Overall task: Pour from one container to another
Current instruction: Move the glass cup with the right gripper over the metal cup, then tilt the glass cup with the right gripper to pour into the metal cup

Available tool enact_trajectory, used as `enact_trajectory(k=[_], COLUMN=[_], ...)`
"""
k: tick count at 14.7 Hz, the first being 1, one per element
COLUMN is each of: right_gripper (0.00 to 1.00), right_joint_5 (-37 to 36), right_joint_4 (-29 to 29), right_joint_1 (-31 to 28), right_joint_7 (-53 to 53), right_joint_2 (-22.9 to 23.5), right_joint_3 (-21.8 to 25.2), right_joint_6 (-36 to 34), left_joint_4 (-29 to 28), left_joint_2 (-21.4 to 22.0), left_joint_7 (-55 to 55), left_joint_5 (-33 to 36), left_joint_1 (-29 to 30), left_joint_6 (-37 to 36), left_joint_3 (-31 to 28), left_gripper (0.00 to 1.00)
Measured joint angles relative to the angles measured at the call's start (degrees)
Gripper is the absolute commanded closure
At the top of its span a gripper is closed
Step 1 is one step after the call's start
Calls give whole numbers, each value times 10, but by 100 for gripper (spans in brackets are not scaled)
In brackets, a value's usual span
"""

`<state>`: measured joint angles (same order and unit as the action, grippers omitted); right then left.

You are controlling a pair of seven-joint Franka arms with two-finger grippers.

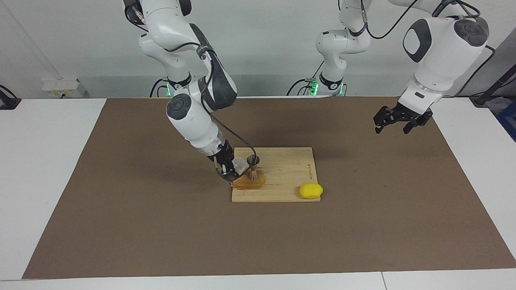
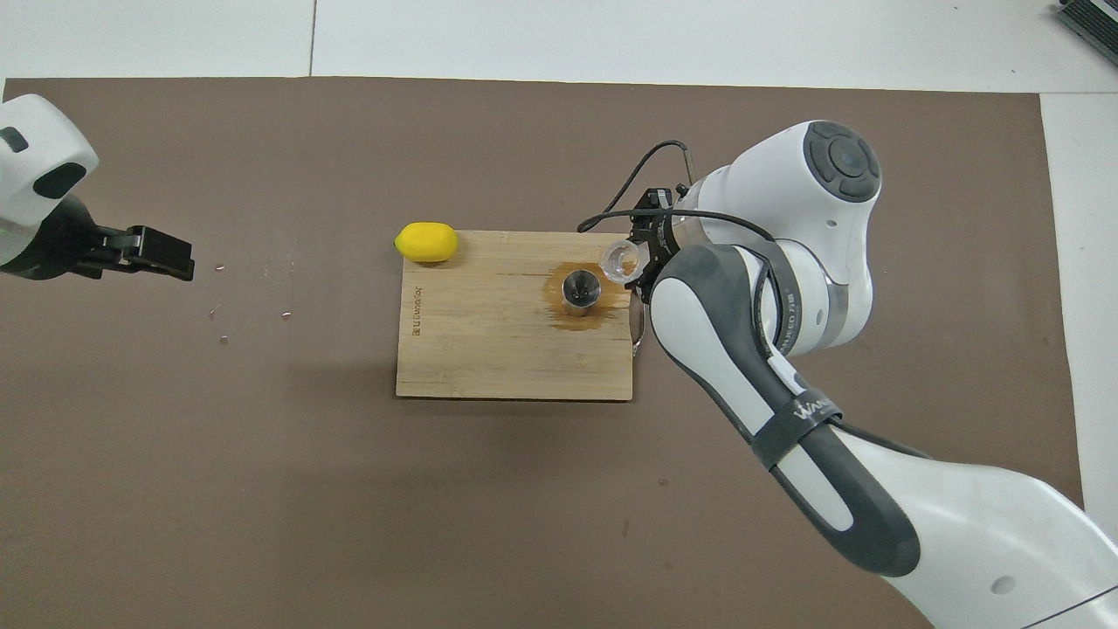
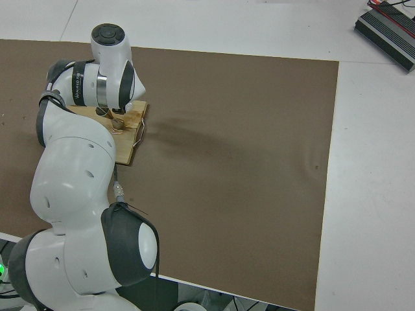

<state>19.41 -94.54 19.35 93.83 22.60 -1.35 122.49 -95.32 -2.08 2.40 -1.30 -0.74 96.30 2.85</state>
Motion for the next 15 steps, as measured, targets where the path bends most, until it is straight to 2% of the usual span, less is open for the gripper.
enact_trajectory(k=[4,15], right_gripper=[100,100], right_joint_5=[-24,-125], right_joint_4=[17,32], right_joint_1=[1,35], right_joint_7=[1,2], right_joint_2=[0,1], right_joint_3=[1,-1], right_joint_6=[-27,-44], left_joint_4=[42,50], left_joint_2=[14,22], left_joint_7=[9,6], left_joint_5=[14,10], left_joint_1=[40,40], left_joint_6=[-86,-102], left_joint_3=[56,65], left_gripper=[0,0])
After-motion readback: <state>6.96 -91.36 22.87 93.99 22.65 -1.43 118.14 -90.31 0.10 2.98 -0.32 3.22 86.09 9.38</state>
